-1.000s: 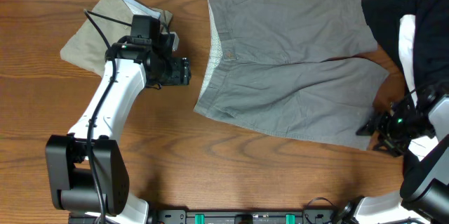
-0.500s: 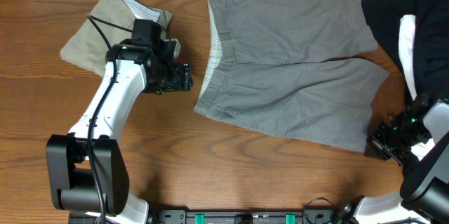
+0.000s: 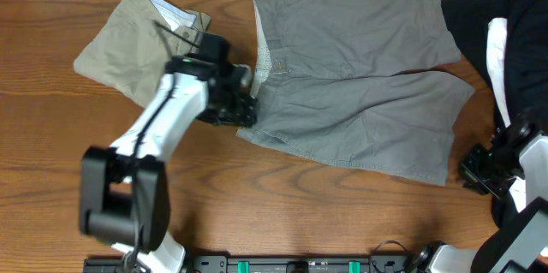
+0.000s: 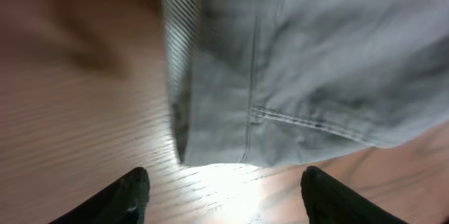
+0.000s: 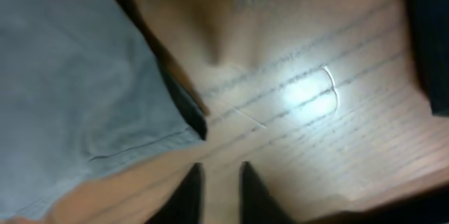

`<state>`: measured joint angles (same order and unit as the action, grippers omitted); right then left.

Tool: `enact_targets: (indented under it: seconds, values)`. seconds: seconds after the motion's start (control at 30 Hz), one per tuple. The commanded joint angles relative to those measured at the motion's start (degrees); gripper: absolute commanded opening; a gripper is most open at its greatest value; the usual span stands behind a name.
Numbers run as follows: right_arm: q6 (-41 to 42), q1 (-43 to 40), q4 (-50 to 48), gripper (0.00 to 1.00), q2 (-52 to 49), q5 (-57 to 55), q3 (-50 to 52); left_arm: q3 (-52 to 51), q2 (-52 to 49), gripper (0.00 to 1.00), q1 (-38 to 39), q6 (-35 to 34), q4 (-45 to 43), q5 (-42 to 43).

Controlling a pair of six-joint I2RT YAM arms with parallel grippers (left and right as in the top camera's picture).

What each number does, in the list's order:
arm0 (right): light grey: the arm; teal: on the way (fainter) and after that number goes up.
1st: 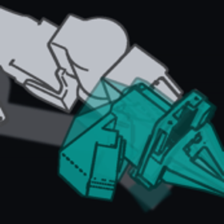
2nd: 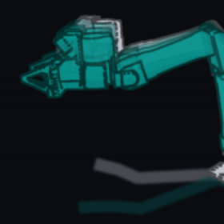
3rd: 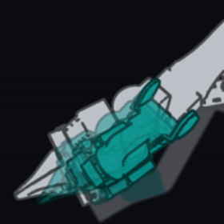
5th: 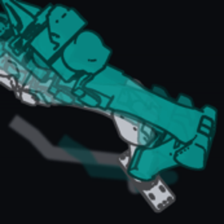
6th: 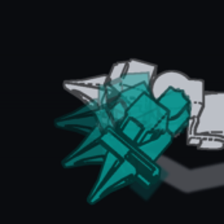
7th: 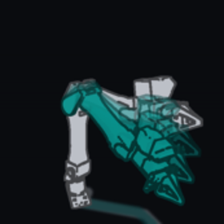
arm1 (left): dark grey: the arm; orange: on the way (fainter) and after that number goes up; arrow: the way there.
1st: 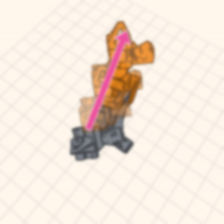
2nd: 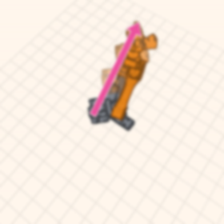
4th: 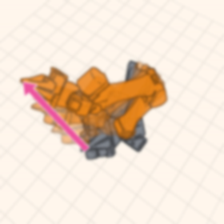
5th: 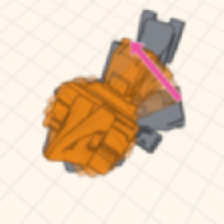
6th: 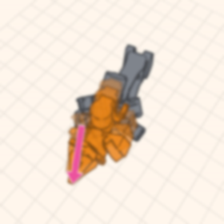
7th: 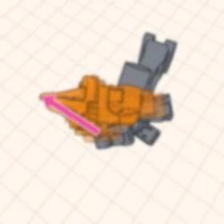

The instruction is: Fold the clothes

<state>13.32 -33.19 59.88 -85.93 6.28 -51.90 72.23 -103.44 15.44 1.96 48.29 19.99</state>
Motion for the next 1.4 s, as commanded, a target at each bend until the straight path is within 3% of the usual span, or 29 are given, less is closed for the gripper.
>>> enact_targets:
  seconds: [0.0,0.23,0.27,0.37,0.5,0.77,0.93,1.17,1.27,1.37]
  values:
    - [0.3,0.4,-0.3,0.34,0.9,4.3,0.0,-1.2,-4.6,0.70,1.0,0.9,1.3,-2.6]
    - [-0.7,0.4,-0.3,0.43,0.9,6.0,0.0,-1.2,-8.8,0.70,0.5,0.7,1.5,-2.7]
    - [-0.7,0.4,-0.3,0.43,0.9,6.0,0.0,-1.2,-9.2,0.64,0.5,0.7,1.4,-2.7]
    - [-0.7,0.4,-0.3,0.43,0.9,6.0,0.0,-1.2,-10.6,0.29,0.5,0.7,1.4,-3.5]
    - [-0.7,0.4,-0.3,0.44,0.9,6.0,0.0,-1.2,-11.6,0.06,0.3,-2.8,2.1,-8.7]
    - [-1.8,0.5,-0.3,0.49,0.9,6.0,0.8,-1.2,-11.5,0.06,-2.1,-5.7,8.3,-10.6]
    - [-1.9,1.7,-0.6,0.54,0.9,6.6,4.7,-1.2,-11.5,0.06,-2.4,-5.7,7.8,-10.6]
    - [-10.3,5.2,-5.7,0.58,0.9,19.1,10.4,-1.2,-11.5,0.10,-2.4,-5.7,6.9,-10.6]
    - [-9.5,6.9,-7.0,0.57,0.9,18.0,10.6,-1.1,-11.1,0.09,-2.4,-5.7,6.5,-10.6]
    - [-2.7,7.2,-7.2,0.57,0.9,13.0,10.6,-1.0,-10.1,0.09,-2.4,-7.1,5.7,-10.6]
